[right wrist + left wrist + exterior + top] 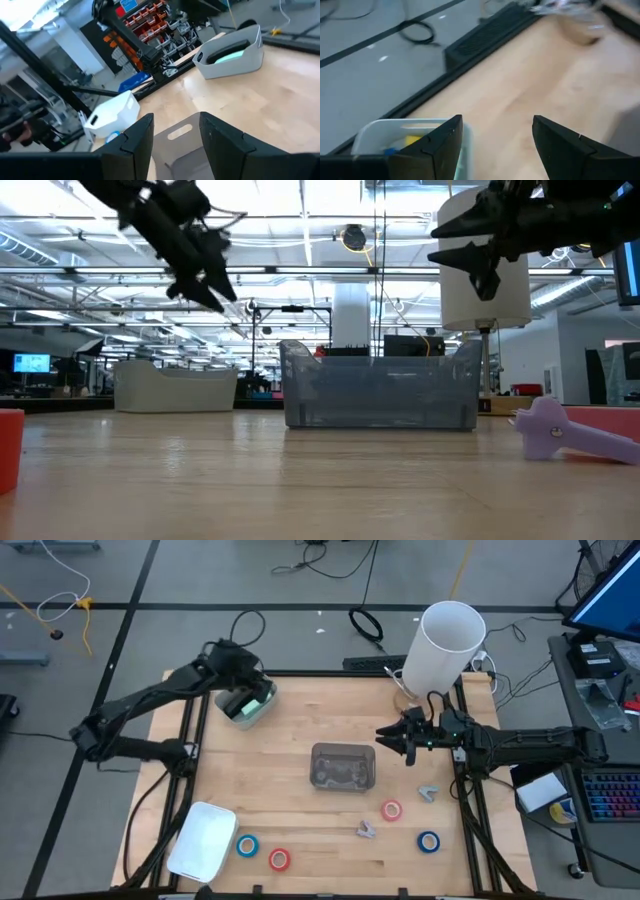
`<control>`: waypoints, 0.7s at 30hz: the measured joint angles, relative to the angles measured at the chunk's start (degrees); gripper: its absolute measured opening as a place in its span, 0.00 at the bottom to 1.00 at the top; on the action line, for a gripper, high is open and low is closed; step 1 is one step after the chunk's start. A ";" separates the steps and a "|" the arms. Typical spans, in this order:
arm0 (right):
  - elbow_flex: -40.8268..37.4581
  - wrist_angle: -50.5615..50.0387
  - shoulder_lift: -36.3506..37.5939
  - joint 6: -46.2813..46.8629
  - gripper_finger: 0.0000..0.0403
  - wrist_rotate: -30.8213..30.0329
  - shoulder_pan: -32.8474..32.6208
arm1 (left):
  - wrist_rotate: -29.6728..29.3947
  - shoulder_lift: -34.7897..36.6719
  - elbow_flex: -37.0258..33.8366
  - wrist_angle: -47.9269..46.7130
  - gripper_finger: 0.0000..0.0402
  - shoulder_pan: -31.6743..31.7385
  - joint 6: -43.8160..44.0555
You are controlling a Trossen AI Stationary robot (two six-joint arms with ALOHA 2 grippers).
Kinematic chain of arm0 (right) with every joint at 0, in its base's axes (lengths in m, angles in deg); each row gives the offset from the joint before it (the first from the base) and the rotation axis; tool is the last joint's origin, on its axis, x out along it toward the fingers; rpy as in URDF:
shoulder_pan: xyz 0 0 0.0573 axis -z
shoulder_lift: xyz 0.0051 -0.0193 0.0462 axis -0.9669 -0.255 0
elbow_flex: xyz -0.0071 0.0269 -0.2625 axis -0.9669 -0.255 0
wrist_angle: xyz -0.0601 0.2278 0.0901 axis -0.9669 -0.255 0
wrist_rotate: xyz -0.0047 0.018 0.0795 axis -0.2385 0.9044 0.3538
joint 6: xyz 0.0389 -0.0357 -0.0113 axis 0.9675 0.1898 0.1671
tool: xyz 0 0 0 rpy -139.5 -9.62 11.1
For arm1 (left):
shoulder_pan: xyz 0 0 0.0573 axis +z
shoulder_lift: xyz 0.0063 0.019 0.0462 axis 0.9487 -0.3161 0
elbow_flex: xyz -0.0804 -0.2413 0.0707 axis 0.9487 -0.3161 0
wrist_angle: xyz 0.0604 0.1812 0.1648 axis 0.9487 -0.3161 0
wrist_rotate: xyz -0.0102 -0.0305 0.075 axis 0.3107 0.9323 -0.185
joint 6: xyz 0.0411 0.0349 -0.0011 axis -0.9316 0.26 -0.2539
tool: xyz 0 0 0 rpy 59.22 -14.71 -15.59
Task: Pick and place Stapler, Stapler remover, tape
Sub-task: Put the pink tape into the white bin
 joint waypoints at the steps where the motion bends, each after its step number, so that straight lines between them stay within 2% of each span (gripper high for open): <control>1: 0.00 -0.01 0.01 1.08 0.39 0.00 0.00 | 0.85 1.41 0.00 -0.80 0.60 -0.64 0.03; 10: 0.00 -0.02 0.02 2.90 0.39 0.00 0.00 | 2.75 10.40 0.00 -7.69 0.60 -4.98 5.25; 21: 0.00 -0.02 0.01 4.35 0.39 0.17 -0.04 | 3.56 16.51 0.00 -11.20 0.60 -8.88 13.52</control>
